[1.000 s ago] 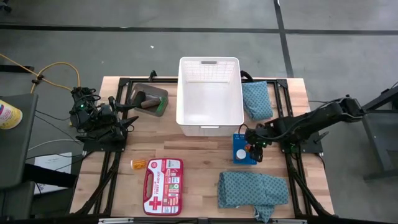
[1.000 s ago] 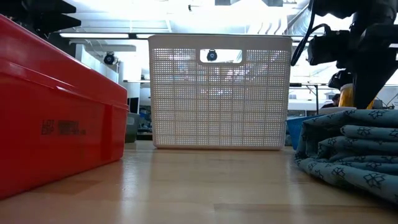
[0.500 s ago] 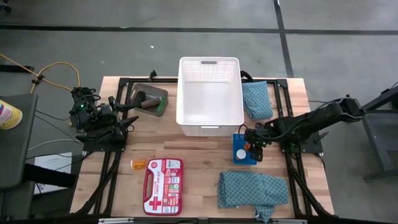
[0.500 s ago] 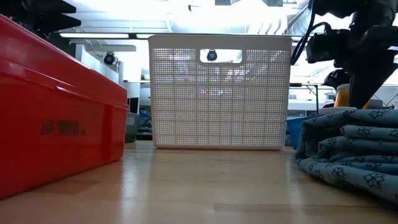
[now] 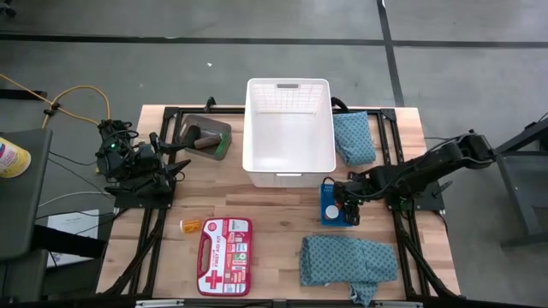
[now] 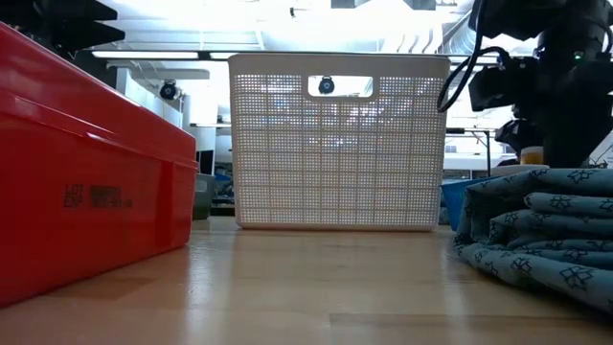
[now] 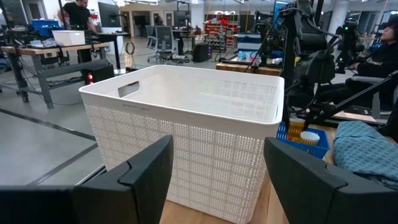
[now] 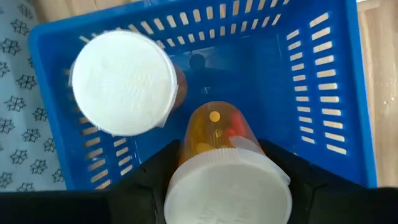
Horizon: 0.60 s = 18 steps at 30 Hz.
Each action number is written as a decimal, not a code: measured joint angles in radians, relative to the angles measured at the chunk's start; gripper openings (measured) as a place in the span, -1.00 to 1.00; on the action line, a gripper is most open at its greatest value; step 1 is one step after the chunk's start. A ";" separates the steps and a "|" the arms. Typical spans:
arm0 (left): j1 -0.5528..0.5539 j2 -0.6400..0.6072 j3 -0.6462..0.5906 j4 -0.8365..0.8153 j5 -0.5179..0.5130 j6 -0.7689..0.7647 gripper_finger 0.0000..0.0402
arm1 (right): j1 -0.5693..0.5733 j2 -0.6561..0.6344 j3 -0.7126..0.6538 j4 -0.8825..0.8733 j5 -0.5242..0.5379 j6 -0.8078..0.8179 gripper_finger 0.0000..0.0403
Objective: Pick & place medical supplies in basket/bin
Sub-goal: Put the right orange pill bottle into the blue bin
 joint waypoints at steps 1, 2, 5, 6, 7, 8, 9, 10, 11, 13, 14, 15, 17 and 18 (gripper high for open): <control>0.000 0.000 0.000 0.000 0.000 0.002 0.21 | 0.000 0.000 0.000 0.001 0.000 -0.002 -0.08; 0.000 0.000 0.000 0.000 0.000 0.003 0.21 | 0.000 0.000 0.000 0.003 0.000 -0.003 -0.08; 0.000 0.000 0.000 0.000 0.000 0.000 0.21 | 0.000 0.000 0.000 0.015 0.000 -0.007 -0.08; 0.000 0.000 0.000 0.000 0.000 0.000 0.20 | 0.000 0.000 0.000 0.013 0.000 -0.007 -0.08; 0.000 0.000 0.000 0.000 0.000 0.003 0.21 | 0.000 0.000 0.000 0.011 0.000 -0.006 -0.08; 0.000 0.000 0.000 0.000 0.000 0.003 0.20 | 0.000 0.000 0.000 0.012 0.000 -0.006 -0.08; 0.000 0.000 0.000 0.000 0.000 0.003 0.20 | 0.000 0.000 0.000 0.012 -0.001 -0.006 -0.08; 0.000 0.000 0.000 0.000 0.000 0.000 0.21 | 0.000 0.000 0.000 0.011 -0.001 -0.006 -0.08; 0.000 0.000 0.000 0.000 0.000 0.000 0.20 | 0.000 0.000 0.000 0.012 -0.001 -0.006 -0.08; 0.000 0.000 0.000 0.000 0.000 0.003 0.20 | 0.000 0.000 0.000 0.012 0.000 -0.005 -0.08; 0.000 0.000 0.000 0.000 0.000 0.003 0.20 | 0.000 0.000 0.000 0.011 -0.001 -0.004 -0.08; 0.000 0.000 0.000 0.000 0.000 0.003 0.21 | 0.000 0.000 0.000 0.011 -0.001 -0.002 -0.08; 0.000 0.000 0.000 0.000 0.000 0.000 0.20 | 0.000 0.000 0.000 0.011 -0.001 -0.001 -0.08; 0.000 0.000 0.000 0.000 0.000 0.000 0.21 | 0.000 0.000 0.000 0.011 -0.001 -0.001 -0.08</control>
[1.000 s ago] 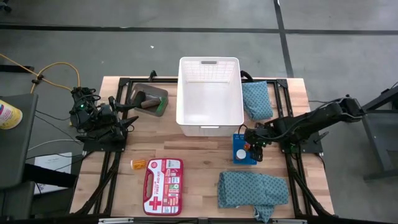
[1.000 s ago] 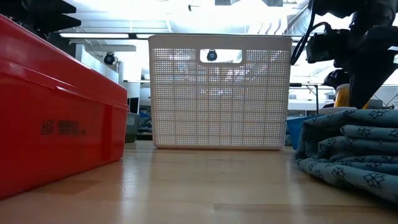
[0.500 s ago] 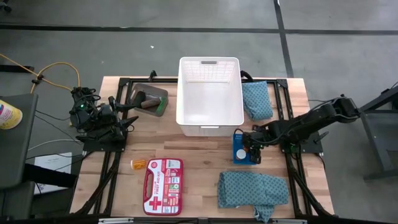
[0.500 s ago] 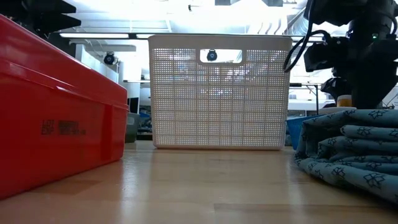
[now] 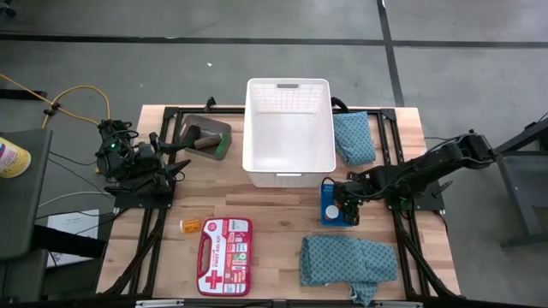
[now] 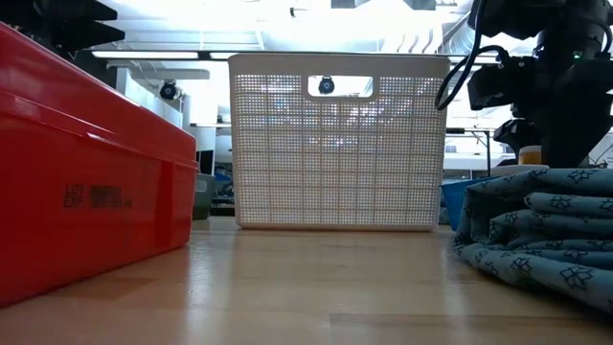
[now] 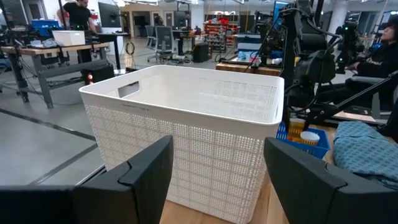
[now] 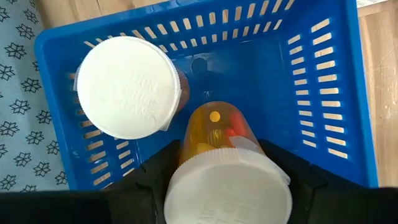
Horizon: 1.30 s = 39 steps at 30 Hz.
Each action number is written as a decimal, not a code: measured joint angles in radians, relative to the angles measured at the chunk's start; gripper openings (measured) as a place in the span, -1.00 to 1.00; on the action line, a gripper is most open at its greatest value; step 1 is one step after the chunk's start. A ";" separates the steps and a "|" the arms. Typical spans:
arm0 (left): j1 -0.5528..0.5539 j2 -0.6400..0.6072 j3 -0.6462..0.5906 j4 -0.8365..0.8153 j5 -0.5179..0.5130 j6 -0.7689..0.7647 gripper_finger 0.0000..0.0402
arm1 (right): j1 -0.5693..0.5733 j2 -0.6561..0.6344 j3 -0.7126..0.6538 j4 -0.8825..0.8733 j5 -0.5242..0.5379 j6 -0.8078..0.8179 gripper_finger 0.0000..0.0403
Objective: Pick & place medical supplies in basket/bin
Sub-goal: Put the right orange pill bottle into the blue bin, then put the orange pill bottle into the blue bin
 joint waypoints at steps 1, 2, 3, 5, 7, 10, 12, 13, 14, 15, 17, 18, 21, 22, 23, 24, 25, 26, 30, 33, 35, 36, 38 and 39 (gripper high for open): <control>0.000 0.000 0.000 0.000 0.000 0.003 0.20 | 0.000 0.000 0.000 0.000 0.000 0.000 -0.08; 0.000 0.000 0.000 0.000 0.000 0.003 0.21 | 0.000 0.000 0.000 0.000 0.000 0.000 -0.08; 0.000 0.000 0.000 0.000 0.000 0.002 0.20 | 0.000 0.000 0.000 0.000 0.000 0.001 -0.07; 0.000 0.000 0.000 0.000 0.000 -0.001 0.20 | 0.000 0.000 0.000 0.000 -0.001 0.004 -0.03; 0.000 0.000 0.000 0.000 0.000 0.003 0.20 | 0.000 0.000 0.000 0.000 -0.002 0.005 0.04; 0.000 0.000 0.000 0.000 0.000 -0.001 0.20 | 0.000 0.000 0.000 0.000 -0.002 0.008 0.13; 0.000 0.000 0.000 0.000 0.000 0.000 0.20 | 0.000 0.000 0.000 0.000 -0.003 0.009 0.17; 0.000 0.000 0.000 0.000 0.000 0.003 0.20 | 0.000 0.000 0.000 0.000 -0.003 0.009 0.18; 0.000 0.000 0.000 0.000 0.000 0.003 0.20 | 0.000 0.000 0.000 0.000 -0.003 0.009 0.18; 0.000 0.000 0.000 0.000 0.000 0.002 0.20 | 0.000 0.000 0.000 0.000 -0.003 0.009 0.18; 0.000 0.000 0.000 0.000 0.000 -0.001 0.20 | 0.000 0.000 0.000 0.000 -0.003 0.009 0.19; 0.000 0.000 0.000 0.000 0.000 0.000 0.20 | 0.000 0.000 0.000 0.000 -0.003 0.009 0.19; 0.000 0.000 0.000 0.000 0.000 0.002 0.20 | 0.000 0.000 0.000 0.000 -0.003 0.009 0.19; 0.000 0.000 0.000 0.000 0.000 -0.001 0.20 | 0.000 0.000 0.000 0.000 -0.004 0.009 0.19; 0.000 0.000 0.000 0.000 0.000 0.000 0.20 | 0.000 0.000 0.000 0.000 -0.004 0.009 0.19; 0.000 0.000 0.000 0.000 0.000 0.000 0.21 | 0.000 0.000 0.000 0.000 -0.004 0.009 0.19; 0.000 0.000 0.000 0.000 0.000 0.002 0.20 | 0.000 -0.004 0.000 -0.001 -0.004 0.009 0.19; 0.000 0.000 0.000 0.000 0.000 0.003 0.20 | 0.000 -0.013 0.000 -0.004 -0.004 0.009 0.19; 0.000 0.000 0.000 0.000 0.000 0.000 0.20 | -0.007 -0.067 0.000 -0.018 -0.002 -0.003 0.19; 0.000 0.000 0.000 0.000 0.000 0.000 0.21 | -0.015 -0.123 0.000 -0.047 0.000 -0.012 0.19; 0.000 0.000 0.000 0.000 0.000 0.000 0.20 | -0.018 -0.158 0.000 -0.062 0.000 -0.021 0.19; 0.000 0.000 0.000 0.000 0.000 0.002 0.20 | -0.018 -0.173 0.000 -0.070 0.001 -0.021 0.19; 0.000 0.000 0.000 0.000 0.000 0.003 0.20 | -0.018 -0.200 0.000 -0.077 0.001 -0.021 0.19; 0.000 0.000 0.000 0.000 0.000 0.000 0.20 | -0.018 -0.209 0.000 -0.082 0.001 -0.021 0.19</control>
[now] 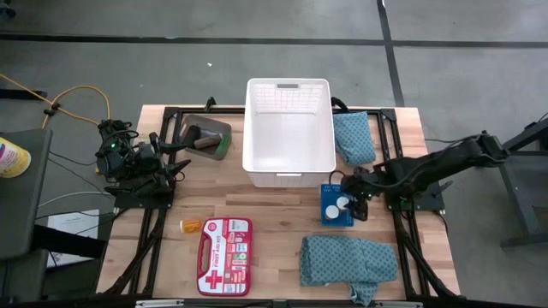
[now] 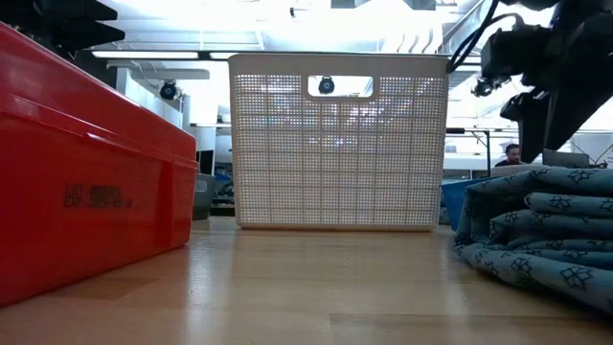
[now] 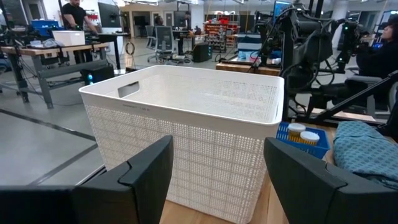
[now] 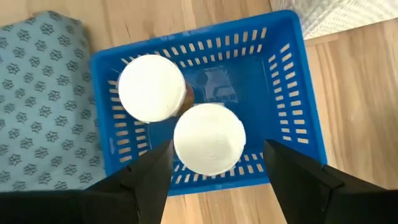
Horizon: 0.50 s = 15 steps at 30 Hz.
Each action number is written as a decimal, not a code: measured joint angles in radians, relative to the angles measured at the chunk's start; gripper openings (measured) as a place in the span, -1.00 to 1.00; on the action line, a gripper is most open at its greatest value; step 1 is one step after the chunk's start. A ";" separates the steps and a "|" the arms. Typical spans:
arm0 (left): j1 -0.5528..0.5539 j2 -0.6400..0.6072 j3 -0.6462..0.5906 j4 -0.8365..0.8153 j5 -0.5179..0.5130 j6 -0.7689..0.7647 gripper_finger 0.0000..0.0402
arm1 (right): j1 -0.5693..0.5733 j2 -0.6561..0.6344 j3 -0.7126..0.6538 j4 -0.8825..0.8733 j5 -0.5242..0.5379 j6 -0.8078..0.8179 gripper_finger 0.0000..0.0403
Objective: Pick & place medical supplies in basket/bin
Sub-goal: Put the orange pill bottle into the blue bin
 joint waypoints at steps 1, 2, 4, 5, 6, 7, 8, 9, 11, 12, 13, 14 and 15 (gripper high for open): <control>0.000 0.000 0.000 0.000 0.000 -0.001 0.20 | 0.000 -0.006 0.000 -0.008 0.001 0.000 0.19; 0.000 0.000 0.000 0.000 0.000 -0.001 0.20 | 0.000 -0.010 0.000 -0.015 0.002 0.000 0.19; 0.000 0.000 0.000 0.000 0.000 0.002 0.20 | 0.000 -0.011 0.000 -0.017 0.002 0.000 0.19; 0.000 0.000 0.000 0.000 0.000 0.002 0.20 | 0.000 -0.011 0.000 -0.019 0.001 0.000 0.19; 0.000 0.000 0.000 0.000 0.000 0.000 0.20 | 0.001 -0.011 0.000 -0.023 0.001 -0.001 0.19; 0.000 0.000 0.000 0.000 0.000 -0.001 0.20 | 0.001 -0.011 0.000 -0.023 0.000 -0.001 0.19; 0.000 0.000 0.000 0.000 0.000 -0.001 0.20 | 0.001 -0.011 0.000 -0.022 0.000 -0.002 0.19; 0.000 0.000 0.000 0.000 0.000 0.002 0.21 | 0.001 -0.011 0.000 -0.021 0.000 -0.004 0.19; 0.000 0.000 0.000 0.000 0.000 0.002 0.20 | 0.001 -0.011 0.000 -0.017 0.000 -0.004 0.19; 0.000 0.000 0.000 0.000 0.000 -0.001 0.20 | 0.001 -0.016 0.000 -0.013 -0.001 -0.004 0.19; 0.000 0.000 0.000 0.000 0.000 -0.001 0.20 | 0.001 -0.022 0.000 -0.010 -0.003 -0.004 0.19; 0.000 0.000 0.000 0.000 0.000 -0.001 0.20 | 0.001 -0.029 0.000 -0.006 -0.003 -0.004 0.19; 0.000 0.000 0.000 0.000 0.000 0.002 0.20 | 0.001 -0.035 0.000 0.001 -0.005 -0.004 0.19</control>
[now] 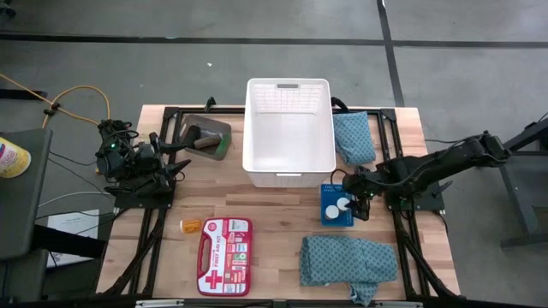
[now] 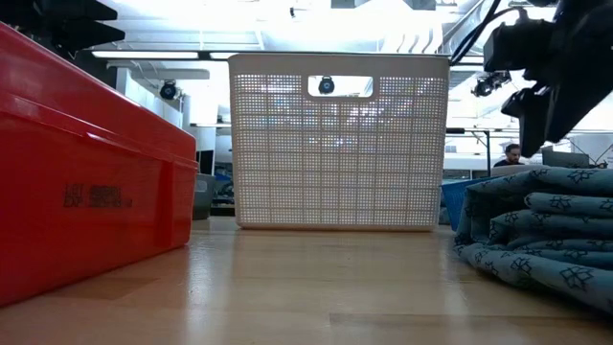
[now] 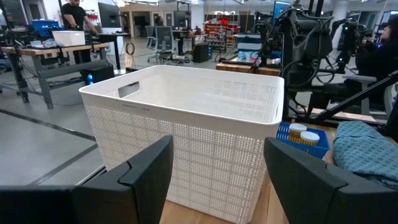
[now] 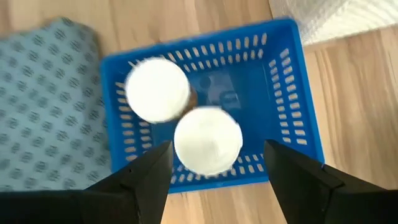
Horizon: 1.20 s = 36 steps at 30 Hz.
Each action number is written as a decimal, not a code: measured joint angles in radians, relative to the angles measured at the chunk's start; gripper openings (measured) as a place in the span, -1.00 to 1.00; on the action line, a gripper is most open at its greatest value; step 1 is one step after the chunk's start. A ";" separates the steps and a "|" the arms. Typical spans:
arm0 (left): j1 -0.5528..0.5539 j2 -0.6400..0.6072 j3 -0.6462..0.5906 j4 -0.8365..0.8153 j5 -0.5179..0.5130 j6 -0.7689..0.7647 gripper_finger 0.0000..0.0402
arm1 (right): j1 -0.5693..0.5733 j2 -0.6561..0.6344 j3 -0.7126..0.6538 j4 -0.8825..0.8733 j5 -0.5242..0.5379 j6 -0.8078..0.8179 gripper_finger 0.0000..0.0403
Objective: Pick & place medical supplies in basket/bin
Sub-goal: Put the orange pill bottle into the blue bin
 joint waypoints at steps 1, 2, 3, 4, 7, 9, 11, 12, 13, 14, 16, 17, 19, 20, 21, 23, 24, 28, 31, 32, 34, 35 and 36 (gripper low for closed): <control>0.000 0.000 0.000 0.000 0.000 0.000 0.20 | 0.000 -0.007 0.000 0.008 -0.001 0.000 0.19; 0.000 0.000 0.000 0.000 0.000 0.000 0.21 | 0.000 -0.016 0.000 0.013 -0.002 0.000 0.19; 0.000 0.000 0.000 0.000 0.000 0.000 0.21 | 0.000 -0.022 0.000 0.018 -0.003 -0.001 0.19; 0.000 0.000 0.000 0.000 0.000 -0.003 0.20 | 0.000 -0.028 0.000 0.026 -0.003 -0.003 0.19; 0.000 0.000 0.000 0.000 0.000 0.000 0.20 | 0.010 -0.049 0.000 0.053 -0.008 -0.004 0.19; 0.000 0.000 0.000 0.000 0.000 -0.001 0.20 | 0.025 -0.062 0.000 0.084 -0.010 -0.005 0.19; 0.000 0.000 0.000 0.000 0.000 -0.003 0.20 | 0.042 -0.083 0.000 0.104 -0.010 -0.011 0.19; 0.000 0.000 0.000 0.000 0.000 -0.002 0.20 | 0.049 -0.097 0.000 0.117 -0.008 -0.014 0.19; 0.000 0.000 0.000 0.000 0.000 0.001 0.20 | 0.055 -0.112 0.000 0.135 0.000 -0.016 0.19; 0.000 0.000 0.000 0.000 0.000 0.000 0.20 | 0.061 -0.129 0.000 0.146 0.008 -0.020 0.19; 0.000 0.000 0.000 0.000 0.000 -0.003 0.20 | 0.067 -0.163 0.000 0.154 0.023 -0.023 0.19; 0.000 0.000 0.000 0.000 0.000 -0.003 0.20 | 0.068 -0.178 0.000 0.165 0.031 -0.024 0.19; 0.000 0.000 0.000 0.000 0.000 0.001 0.20 | 0.068 -0.206 0.000 0.169 0.041 -0.024 0.19; 0.000 0.000 0.000 0.000 0.000 0.000 0.20 | 0.068 -0.217 0.000 0.167 0.042 -0.024 0.19; 0.000 0.000 0.000 0.000 0.000 0.000 0.20 | 0.068 -0.225 0.000 0.169 0.042 -0.023 0.19; 0.000 0.000 0.000 0.000 0.000 0.001 0.20 | 0.068 -0.238 0.000 0.168 0.042 -0.022 0.19; 0.000 0.000 0.000 0.000 0.000 0.000 0.20 | 0.068 -0.242 0.000 0.168 0.042 -0.022 0.19; 0.000 0.000 0.000 0.000 0.000 0.000 0.20 | 0.068 -0.243 0.000 0.172 0.042 -0.021 0.19; 0.000 0.000 0.000 0.000 0.000 -0.001 0.20 | 0.067 -0.243 0.000 0.189 0.031 -0.018 0.19; 0.000 0.000 0.000 0.000 0.000 -0.003 0.20 | 0.067 -0.243 0.000 0.199 0.031 -0.018 0.19; 0.000 0.000 0.000 0.000 0.000 -0.001 0.20 | 0.067 -0.243 0.000 0.212 0.026 -0.021 0.19; 0.000 0.000 0.000 0.000 0.000 0.001 0.20 | 0.067 -0.243 0.000 0.218 0.022 -0.023 0.19; 0.000 0.000 0.000 0.000 0.000 0.000 0.20 | 0.067 -0.245 0.000 0.221 0.010 -0.027 0.19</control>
